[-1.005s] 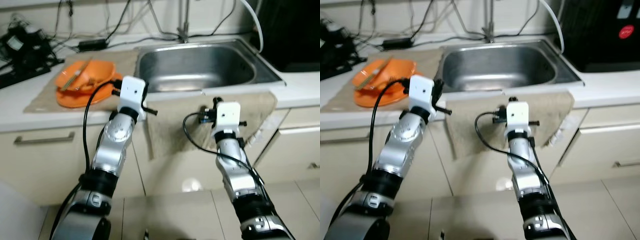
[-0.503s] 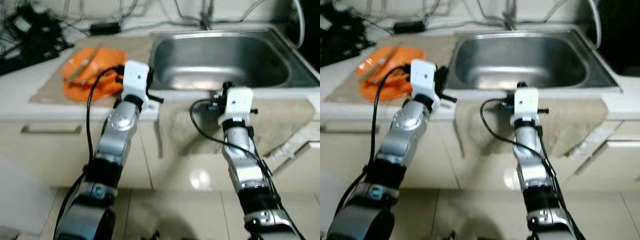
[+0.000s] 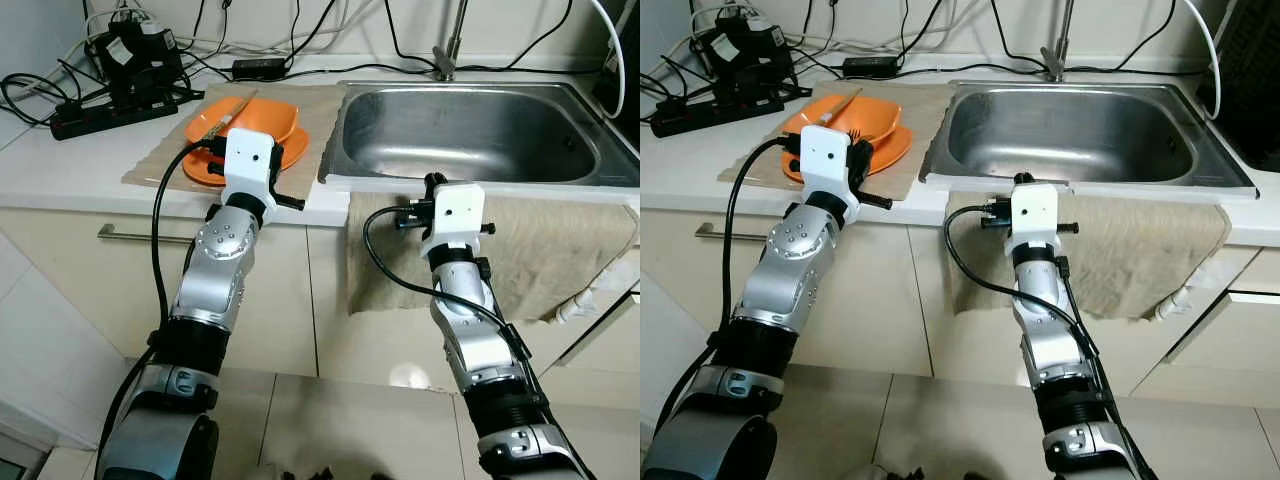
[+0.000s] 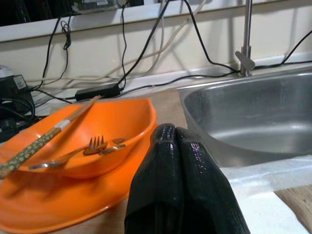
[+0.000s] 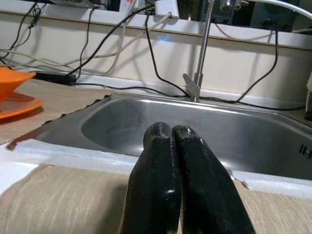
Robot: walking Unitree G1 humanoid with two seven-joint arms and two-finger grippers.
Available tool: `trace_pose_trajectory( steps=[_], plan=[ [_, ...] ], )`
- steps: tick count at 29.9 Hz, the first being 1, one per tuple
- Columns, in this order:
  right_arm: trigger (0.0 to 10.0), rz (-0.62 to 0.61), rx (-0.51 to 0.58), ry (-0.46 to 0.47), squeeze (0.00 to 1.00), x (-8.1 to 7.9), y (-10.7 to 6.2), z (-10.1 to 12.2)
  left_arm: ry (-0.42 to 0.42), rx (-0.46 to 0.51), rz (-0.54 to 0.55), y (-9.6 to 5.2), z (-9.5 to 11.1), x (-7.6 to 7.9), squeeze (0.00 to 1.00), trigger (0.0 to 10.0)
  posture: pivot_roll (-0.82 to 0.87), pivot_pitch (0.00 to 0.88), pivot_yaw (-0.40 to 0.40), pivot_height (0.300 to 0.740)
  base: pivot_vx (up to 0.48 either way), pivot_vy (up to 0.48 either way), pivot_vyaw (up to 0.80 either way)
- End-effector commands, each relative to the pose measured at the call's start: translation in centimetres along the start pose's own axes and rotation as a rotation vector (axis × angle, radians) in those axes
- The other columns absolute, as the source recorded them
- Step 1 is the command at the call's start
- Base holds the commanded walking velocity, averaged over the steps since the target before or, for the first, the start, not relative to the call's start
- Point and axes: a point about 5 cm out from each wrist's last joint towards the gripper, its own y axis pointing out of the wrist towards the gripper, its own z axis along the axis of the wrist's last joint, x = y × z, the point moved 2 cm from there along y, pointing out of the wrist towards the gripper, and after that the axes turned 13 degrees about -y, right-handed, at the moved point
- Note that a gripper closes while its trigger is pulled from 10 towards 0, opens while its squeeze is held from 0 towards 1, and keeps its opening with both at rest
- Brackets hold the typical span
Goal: Kitchen organization
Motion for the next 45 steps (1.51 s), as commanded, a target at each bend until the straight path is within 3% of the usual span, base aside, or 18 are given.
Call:
trace_pose_trajectory(
  steps=[1, 4, 9, 13, 16, 19, 22, 23, 24, 27, 28, 30, 32, 33, 35, 39, 41, 45],
  plan=[
    [10.0, -0.003, -0.010, 0.019, 0.00, 0.1, 0.1, 0.0, 0.015, -0.022, 0.029, -0.2, -0.4, -0.7, 0.00, 10.0, -0.03, 0.000, 0.076, 0.740, 0.000, 0.000, 0.00],
    [10.0, 0.002, -0.015, 0.023, 0.00, 0.0, 0.0, -0.1, 0.035, -0.062, 0.074, -0.7, -1.5, -2.3, 0.00, 10.0, -0.03, 0.000, 0.075, 0.740, 0.000, 0.000, 0.00],
    [10.0, 0.010, -0.021, 0.026, 0.00, -0.2, -0.1, -0.2, 0.046, -0.093, 0.112, -1.4, -2.6, -3.7, 0.00, 10.0, -0.02, 0.000, 0.070, 0.740, 0.000, 0.000, 0.00],
    [10.0, 0.016, -0.023, 0.026, 0.00, -0.3, -0.1, -0.2, 0.027, -0.090, 0.110, -1.6, -2.7, -3.7, 0.00, 10.0, -0.02, 0.000, 0.070, 0.740, 0.000, 0.000, 0.00],
    [10.0, 0.018, -0.064, 0.068, 0.00, -0.4, 0.1, -0.6, -0.087, -0.075, 0.097, -2.0, -2.9, -3.8, 0.00, 10.0, -0.02, 0.000, 0.070, 0.740, 0.000, 0.000, 0.00],
    [10.0, 0.024, -0.151, 0.122, 0.00, -0.3, 0.1, -2.0, -0.210, -0.082, 0.132, -2.5, -3.5, -5.0, 0.00, 10.0, -0.02, 0.000, 0.069, 0.740, 0.000, 0.000, 0.00],
    [10.0, 0.044, -0.174, 0.132, 0.00, -0.5, 0.1, -2.5, -0.236, -0.105, 0.157, -2.8, -4.1, -5.5, 0.00, 10.0, -0.02, 0.000, 0.067, 0.740, 0.000, 0.000, 0.00],
    [10.0, 0.066, -0.229, 0.182, 0.00, -1.1, -0.2, -3.3, -0.300, -0.131, 0.188, -3.2, -5.0, -5.6, 0.00, 10.0, -0.02, 0.000, 0.061, 0.740, 0.000, 0.000, 0.00],
    [10.0, 0.066, -0.229, 0.182, 0.00, -1.1, -0.2, -3.3, -0.300, -0.131, 0.188, -3.2, -5.0, -5.6, 0.00, 10.0, -0.02, 0.000, 0.061, 0.740, 0.000, 0.000, 0.00],
    [10.0, 0.100, -0.417, 0.355, 0.00, -2.2, -1.1, -5.9, -0.565, -0.230, 0.318, -4.5, -7.8, -6.2, 0.00, 10.0, -0.02, 0.000, 0.054, 0.740, 0.000, 0.000, 0.00],
    [10.0, 0.110, -0.407, 0.327, 0.00, -2.2, -1.2, -5.9, -0.513, -0.250, 0.332, -5.0, -8.5, -6.3, 0.00, 10.0, -0.02, 0.000, 0.052, 0.740, 0.000, 0.000, 0.00],
    [10.0, 0.127, -0.313, 0.157, 0.00, -1.8, -1.0, -5.2, -0.270, -0.249, 0.301, -5.4, -8.5, -6.2, 0.00, 10.0, -0.02, 0.000, 0.047, 0.740, 0.000, 0.000, 0.00],
    [10.0, 0.131, -0.366, 0.311, 0.00, -2.3, -1.0, -5.4, -0.342, -0.235, 0.283, -5.2, -8.3, -5.9, 0.00, 10.0, -0.01, 0.001, 0.040, 0.740, 0.000, 0.000, 0.00],
    [10.0, 0.135, -0.353, 0.270, 0.00, -2.2, -0.9, -5.3, -0.381, -0.227, 0.306, -5.0, -8.2, -6.2, 0.00, 10.0, -0.01, 0.000, 0.037, 0.740, 0.000, 0.000, 0.00],
    [10.0, 0.155, -0.285, 0.156, 0.00, -2.0, -0.5, -4.7, -0.363, -0.215, 0.317, -4.8, -7.8, -6.5, 0.00, 10.0, -0.01, 0.000, 0.036, 0.740, 0.000, 0.000, 0.00],
    [10.0, 0.153, -0.232, 0.121, 0.00, -1.6, 0.1, -3.9, -0.365, -0.170, 0.313, -4.4, -6.7, -6.7, 0.00, 10.0, -0.01, 0.000, 0.034, 0.740, 0.000, 0.000, 0.00],
    [10.0, 0.148, -0.208, 0.087, 0.00, -1.5, 0.2, -3.7, -0.310, -0.127, 0.286, -4.1, -5.8, -6.4, 0.00, 10.0, -0.01, 0.000, 0.033, 0.740, 0.000, 0.000, 0.00],
    [10.0, 0.145, -0.149, 0.037, 0.00, -1.5, 0.2, -3.1, -0.276, -0.082, 0.248, -3.6, -4.7, -5.7, 0.00, 10.0, -0.01, 0.000, 0.034, 0.740, 0.000, 0.000, 0.00]
  ],
)
